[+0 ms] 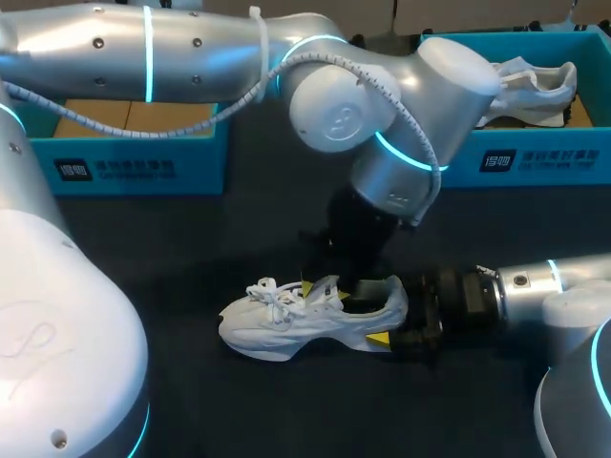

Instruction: Take the shoe out of the shoebox, open the shoe tongue, remove and reinsert the insole, then place the shoe into the shoebox

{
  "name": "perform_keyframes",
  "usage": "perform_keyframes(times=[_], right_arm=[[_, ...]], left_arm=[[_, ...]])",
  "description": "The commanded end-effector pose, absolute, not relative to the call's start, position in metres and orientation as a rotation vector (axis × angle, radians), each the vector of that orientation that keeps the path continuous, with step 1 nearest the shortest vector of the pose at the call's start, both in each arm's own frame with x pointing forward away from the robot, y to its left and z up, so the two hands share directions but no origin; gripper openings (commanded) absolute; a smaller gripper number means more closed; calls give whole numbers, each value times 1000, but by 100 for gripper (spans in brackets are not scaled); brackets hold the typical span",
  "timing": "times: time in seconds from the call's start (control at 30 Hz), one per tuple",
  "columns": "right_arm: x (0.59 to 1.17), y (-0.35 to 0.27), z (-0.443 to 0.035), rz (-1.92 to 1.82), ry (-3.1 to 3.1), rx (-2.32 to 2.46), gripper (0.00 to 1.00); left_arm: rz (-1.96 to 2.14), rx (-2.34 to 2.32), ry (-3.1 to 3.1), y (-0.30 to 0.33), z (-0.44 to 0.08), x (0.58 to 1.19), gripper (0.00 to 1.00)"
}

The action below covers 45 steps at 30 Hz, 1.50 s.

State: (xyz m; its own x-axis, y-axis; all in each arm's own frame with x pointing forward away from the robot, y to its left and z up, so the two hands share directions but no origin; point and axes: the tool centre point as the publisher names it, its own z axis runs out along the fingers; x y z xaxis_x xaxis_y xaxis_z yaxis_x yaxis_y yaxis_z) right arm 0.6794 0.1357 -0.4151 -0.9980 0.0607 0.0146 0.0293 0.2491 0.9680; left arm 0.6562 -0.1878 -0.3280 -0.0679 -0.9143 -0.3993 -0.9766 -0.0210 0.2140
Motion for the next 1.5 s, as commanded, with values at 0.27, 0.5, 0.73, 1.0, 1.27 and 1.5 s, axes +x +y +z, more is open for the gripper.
perform_keyframes(times=[0.27, 0.5, 0.73, 1.0, 1.27, 1.5], right_arm=[[679, 136, -414, 1903, 2471, 87, 0], [679, 136, -414, 1903, 2471, 87, 0], [679, 136, -414, 1903, 2471, 87, 0], [679, 136, -414, 1903, 2471, 87, 0], [679, 136, -414, 1903, 2471, 87, 0], [679, 136, -414, 1903, 2471, 87, 0]], left_arm=[[555, -2113, 2119, -178, -319, 657, 0], [409, -2198, 2206, -157, -306, 655, 0], [158, -2327, 2302, -124, -296, 657, 0], [35, -2388, 2360, -94, -308, 658, 0], [18, -2345, 2407, -80, -326, 655, 0], [-80, -2321, 2423, -69, -338, 652, 0]])
